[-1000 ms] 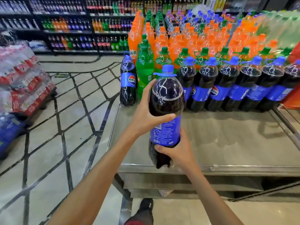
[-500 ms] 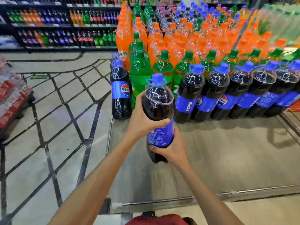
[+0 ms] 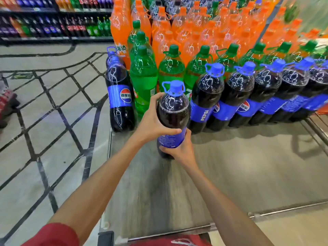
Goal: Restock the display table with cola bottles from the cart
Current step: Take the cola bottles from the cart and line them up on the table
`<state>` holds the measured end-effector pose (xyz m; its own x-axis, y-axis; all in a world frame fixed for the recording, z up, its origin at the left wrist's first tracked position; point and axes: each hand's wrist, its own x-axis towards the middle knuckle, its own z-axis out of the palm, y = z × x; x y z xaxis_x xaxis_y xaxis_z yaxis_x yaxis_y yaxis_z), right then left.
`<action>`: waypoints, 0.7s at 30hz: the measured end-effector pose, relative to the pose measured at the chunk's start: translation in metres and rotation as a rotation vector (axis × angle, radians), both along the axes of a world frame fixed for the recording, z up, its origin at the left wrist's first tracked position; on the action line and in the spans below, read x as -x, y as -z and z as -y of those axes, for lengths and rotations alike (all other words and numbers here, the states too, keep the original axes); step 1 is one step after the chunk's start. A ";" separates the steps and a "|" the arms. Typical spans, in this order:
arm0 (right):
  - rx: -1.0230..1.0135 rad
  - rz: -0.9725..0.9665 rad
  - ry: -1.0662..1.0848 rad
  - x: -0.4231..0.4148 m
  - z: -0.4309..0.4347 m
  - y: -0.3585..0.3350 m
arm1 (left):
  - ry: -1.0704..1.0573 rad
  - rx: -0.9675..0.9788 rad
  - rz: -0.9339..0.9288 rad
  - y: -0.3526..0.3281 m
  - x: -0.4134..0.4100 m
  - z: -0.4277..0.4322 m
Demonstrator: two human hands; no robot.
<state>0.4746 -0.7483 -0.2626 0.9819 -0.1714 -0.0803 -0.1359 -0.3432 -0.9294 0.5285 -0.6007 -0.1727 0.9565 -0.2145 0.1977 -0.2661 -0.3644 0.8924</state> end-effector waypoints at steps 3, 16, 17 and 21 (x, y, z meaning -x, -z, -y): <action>0.001 -0.011 0.013 -0.009 0.000 0.005 | 0.023 -0.013 0.005 0.006 -0.007 0.002; -0.048 0.079 0.081 -0.017 -0.003 0.034 | 0.123 -0.041 0.092 0.019 -0.010 -0.005; -0.057 0.087 0.083 -0.016 -0.003 0.035 | 0.124 -0.035 0.077 0.020 -0.009 -0.007; -0.083 0.086 0.096 -0.007 -0.005 0.043 | 0.086 0.013 -0.037 0.034 -0.004 -0.011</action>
